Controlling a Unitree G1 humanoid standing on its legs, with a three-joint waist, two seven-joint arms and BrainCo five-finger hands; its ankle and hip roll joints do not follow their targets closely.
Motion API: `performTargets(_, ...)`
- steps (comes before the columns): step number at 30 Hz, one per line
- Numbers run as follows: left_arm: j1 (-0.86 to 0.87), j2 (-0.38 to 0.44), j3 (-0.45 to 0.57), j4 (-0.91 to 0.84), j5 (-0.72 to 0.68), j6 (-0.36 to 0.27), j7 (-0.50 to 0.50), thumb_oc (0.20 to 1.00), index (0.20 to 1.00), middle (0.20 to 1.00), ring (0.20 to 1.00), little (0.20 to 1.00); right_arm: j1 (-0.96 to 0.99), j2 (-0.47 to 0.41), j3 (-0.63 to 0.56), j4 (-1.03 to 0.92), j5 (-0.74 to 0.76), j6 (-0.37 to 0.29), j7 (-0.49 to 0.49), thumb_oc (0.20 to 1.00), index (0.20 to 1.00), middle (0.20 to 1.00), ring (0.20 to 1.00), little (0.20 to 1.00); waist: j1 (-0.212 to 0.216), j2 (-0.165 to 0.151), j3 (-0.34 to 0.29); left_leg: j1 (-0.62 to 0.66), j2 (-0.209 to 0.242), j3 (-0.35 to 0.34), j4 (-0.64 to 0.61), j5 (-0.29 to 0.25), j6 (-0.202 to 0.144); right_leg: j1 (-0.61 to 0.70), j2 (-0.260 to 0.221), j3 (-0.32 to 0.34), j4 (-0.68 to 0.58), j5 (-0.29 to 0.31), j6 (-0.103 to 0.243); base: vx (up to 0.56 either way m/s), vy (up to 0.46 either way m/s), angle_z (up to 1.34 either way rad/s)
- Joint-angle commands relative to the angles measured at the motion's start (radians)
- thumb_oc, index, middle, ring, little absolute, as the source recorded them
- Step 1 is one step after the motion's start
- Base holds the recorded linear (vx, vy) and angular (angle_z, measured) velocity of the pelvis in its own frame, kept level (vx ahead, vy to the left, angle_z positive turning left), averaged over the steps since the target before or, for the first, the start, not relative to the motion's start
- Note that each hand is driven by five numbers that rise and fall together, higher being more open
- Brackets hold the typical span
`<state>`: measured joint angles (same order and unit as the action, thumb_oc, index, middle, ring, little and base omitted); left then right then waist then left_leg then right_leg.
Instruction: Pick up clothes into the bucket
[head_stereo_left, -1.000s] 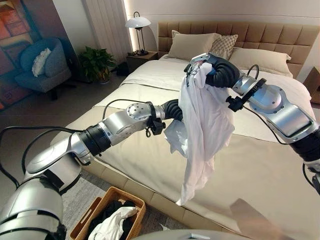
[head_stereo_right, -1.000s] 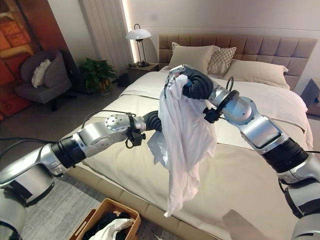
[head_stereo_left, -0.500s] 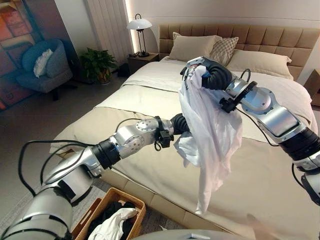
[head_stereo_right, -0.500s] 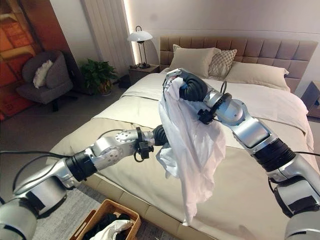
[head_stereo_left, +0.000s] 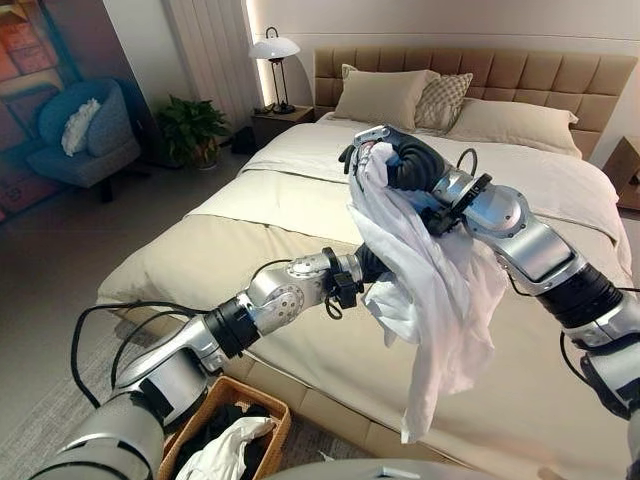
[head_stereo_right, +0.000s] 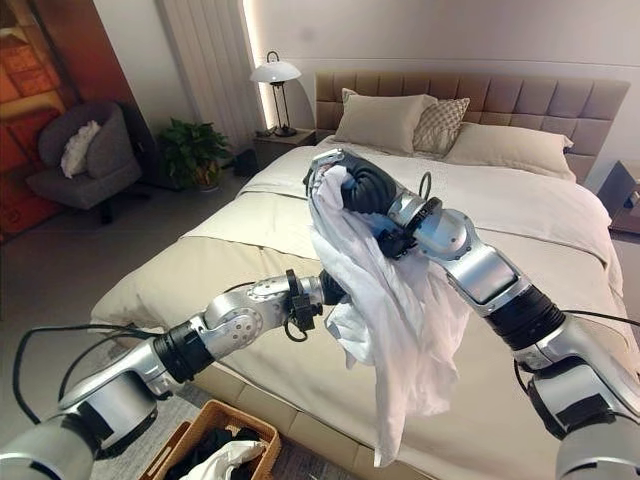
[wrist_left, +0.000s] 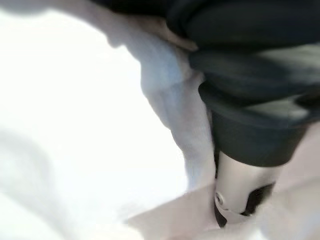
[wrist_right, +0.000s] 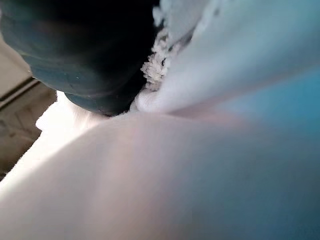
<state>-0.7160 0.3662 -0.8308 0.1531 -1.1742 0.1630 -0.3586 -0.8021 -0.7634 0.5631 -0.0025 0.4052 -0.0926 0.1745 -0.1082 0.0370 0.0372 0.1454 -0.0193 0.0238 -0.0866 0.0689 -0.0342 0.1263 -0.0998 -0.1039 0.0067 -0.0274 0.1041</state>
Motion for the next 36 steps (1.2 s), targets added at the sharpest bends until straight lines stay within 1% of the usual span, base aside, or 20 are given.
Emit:
performTargets(1,-0.060,-0.105,0.036,0.081,-0.067,-0.045,0.006,0.200,0.200,0.200,0.200,0.200,-0.061,0.046,-0.051,-0.065,0.050,-0.047,-0.009,0.200,0.200,0.200,0.200,0.200,0.009,-0.065,-0.016,-0.020,-0.019,-0.026,0.089,-0.120,0.008,-0.067,-0.068,-0.025,0.061,0.041,0.049,0.01,-0.003,-0.06)
performTargets(4,-0.047,-0.106,0.045,0.078,-0.067,-0.049,0.010,0.200,0.200,0.200,0.200,0.200,-0.057,0.052,-0.057,-0.063,0.045,-0.045,-0.012,0.200,0.200,0.200,0.200,0.200,0.011,-0.064,-0.012,-0.021,-0.019,-0.024,0.091,-0.123,0.011,-0.070,-0.067,-0.022,0.064,0.042,0.050,0.01,-0.002,-0.03)
performTargets(9,-0.018,-0.087,0.072,0.076,-0.066,-0.059,0.019,0.200,0.200,0.200,0.200,0.200,-0.038,0.058,-0.075,-0.059,0.034,-0.044,-0.014,0.200,0.200,0.200,0.200,0.200,0.020,-0.065,-0.009,-0.022,-0.017,-0.019,0.094,-0.124,0.011,-0.069,-0.066,-0.025,0.064,0.040,0.051,0.00,0.000,0.00)
performTargets(10,-0.004,-0.077,0.089,0.076,-0.065,-0.069,0.029,0.200,0.200,0.200,0.200,0.200,-0.026,0.059,-0.086,-0.057,0.031,-0.043,-0.017,0.200,0.200,0.200,0.200,0.200,0.024,-0.066,-0.008,-0.023,-0.018,-0.022,0.096,-0.126,0.011,-0.069,-0.066,-0.025,0.063,0.039,0.050,0.00,0.000,0.00)
performTargets(11,0.002,-0.074,0.096,0.077,-0.062,-0.073,0.035,0.200,0.200,0.200,0.200,0.200,-0.019,0.060,-0.091,-0.054,0.027,-0.041,-0.020,0.777,0.777,0.777,0.777,0.777,0.026,-0.066,-0.008,-0.023,-0.018,-0.022,0.097,-0.126,0.011,-0.070,-0.066,-0.023,0.062,0.040,0.050,0.00,0.000,0.00)
performTargets(12,0.010,-0.070,0.106,0.077,-0.061,-0.076,0.039,0.200,0.200,0.200,0.200,0.200,-0.015,0.060,-0.095,-0.053,0.023,-0.042,-0.021,0.959,0.959,0.959,0.959,0.959,0.028,-0.066,-0.007,-0.022,-0.018,-0.022,0.096,-0.127,0.012,-0.070,-0.065,-0.022,0.062,0.040,0.050,0.00,0.000,0.00)
performTargets(13,0.022,-0.062,0.125,0.078,-0.058,-0.091,0.051,0.200,0.200,0.200,0.200,0.200,-0.005,0.060,-0.103,-0.050,0.020,-0.041,-0.024,1.000,1.000,1.000,1.000,1.000,0.032,-0.067,-0.006,-0.022,-0.018,-0.023,0.097,-0.128,0.012,-0.070,-0.066,-0.023,0.061,0.041,0.050,0.00,0.000,0.00)
performTargets(16,0.040,-0.052,0.140,0.078,-0.049,-0.101,0.065,0.200,0.200,0.200,0.200,0.200,0.007,0.059,-0.114,-0.046,0.008,-0.039,-0.031,1.000,1.000,1.000,1.000,1.000,0.037,-0.068,-0.005,-0.025,-0.019,-0.022,0.100,-0.130,0.012,-0.071,-0.066,-0.021,0.060,0.042,0.051,0.01,-0.004,-0.03)
performTargets(22,0.070,0.000,0.199,0.092,0.016,-0.159,0.115,0.200,0.200,0.200,0.200,0.200,0.030,0.028,-0.152,-0.023,-0.010,-0.040,-0.061,1.000,1.000,1.000,1.000,1.000,0.052,-0.073,0.000,-0.031,-0.019,-0.026,0.110,-0.135,0.013,-0.074,-0.065,-0.019,0.059,0.040,0.049,0.00,0.000,0.00)
performTargets(24,0.072,0.007,0.205,0.093,0.028,-0.161,0.117,0.200,0.200,0.200,0.200,0.200,0.036,0.022,-0.163,-0.020,-0.012,-0.042,-0.066,1.000,1.000,1.000,1.000,1.000,0.054,-0.073,0.000,-0.031,-0.019,-0.027,0.112,-0.136,0.012,-0.073,-0.065,-0.019,0.059,0.039,0.049,0.00,0.000,0.00)
performTargets(27,0.098,0.059,0.245,0.106,0.087,-0.181,0.134,0.200,0.200,0.200,0.200,0.200,0.065,-0.012,-0.213,-0.024,-0.023,-0.048,-0.088,1.000,1.000,1.000,1.000,1.000,0.060,-0.074,0.002,-0.033,-0.019,-0.033,0.120,-0.140,0.010,-0.069,-0.062,-0.025,0.060,0.033,0.048,0.01,-0.006,0.00)
performTargets(29,0.104,0.122,0.263,0.104,0.168,-0.204,0.144,0.200,0.200,0.200,0.200,0.200,0.096,-0.039,-0.258,-0.017,-0.019,-0.056,-0.104,1.000,1.000,1.000,1.000,1.000,0.064,-0.073,0.003,-0.035,-0.019,-0.035,0.124,-0.142,0.009,-0.066,-0.061,-0.028,0.062,0.029,0.046,0.00,0.000,0.00)
performTargets(30,0.104,0.122,0.262,0.103,0.168,-0.204,0.144,0.200,0.200,0.200,0.200,0.200,0.098,-0.039,-0.259,-0.018,-0.019,-0.056,-0.104,1.000,1.000,1.000,1.000,1.000,0.064,-0.073,0.003,-0.034,-0.019,-0.035,0.125,-0.143,0.009,-0.066,-0.061,-0.029,0.062,0.029,0.046,0.00,0.000,0.00)
performTargets(31,0.106,0.192,0.279,0.094,0.263,-0.222,0.148,0.200,0.200,0.200,0.200,0.200,0.133,-0.063,-0.310,-0.009,-0.016,-0.061,-0.118,1.000,1.000,1.000,1.000,1.000,0.067,-0.072,0.005,-0.034,-0.019,-0.040,0.128,-0.144,0.007,-0.062,-0.060,-0.032,0.065,0.025,0.045,0.03,-0.015,0.03)
performTargets(32,0.110,0.222,0.298,0.095,0.300,-0.228,0.156,0.200,0.200,0.200,0.200,0.200,0.153,-0.074,-0.331,-0.006,-0.012,-0.063,-0.122,1.000,1.000,1.000,1.000,1.000,0.068,-0.071,0.005,-0.034,-0.017,-0.041,0.129,-0.144,0.007,-0.061,-0.059,-0.034,0.066,0.023,0.045,0.04,-0.023,0.05)
performTargets(33,0.121,0.278,0.321,0.086,0.387,-0.240,0.159,0.200,0.200,0.200,0.200,0.200,0.198,-0.086,-0.374,-0.002,-0.001,-0.063,-0.126,1.000,1.000,1.000,1.000,1.000,0.069,-0.069,0.006,-0.034,-0.016,-0.043,0.129,-0.144,0.006,-0.060,-0.059,-0.037,0.067,0.020,0.044,0.03,-0.015,0.06)
performTargets(35,0.178,0.336,0.393,0.063,0.453,-0.259,0.168,0.200,0.200,0.200,0.200,0.200,0.279,-0.094,-0.447,-0.014,0.015,-0.065,-0.116,1.000,1.000,1.000,1.000,1.000,0.073,-0.070,0.004,-0.031,-0.014,-0.045,0.126,-0.146,0.004,-0.054,-0.058,-0.042,0.066,0.015,0.044,0.03,-0.014,0.08)
performTargets(36,0.214,0.366,0.443,0.067,0.520,-0.267,0.178,0.200,0.200,0.200,0.200,0.200,0.334,-0.092,-0.495,-0.010,0.027,-0.065,-0.116,1.000,1.000,1.000,1.000,1.000,0.075,-0.067,0.004,-0.030,-0.013,-0.045,0.125,-0.146,0.004,-0.052,-0.058,-0.045,0.064,0.014,0.044,0.04,-0.012,0.10)
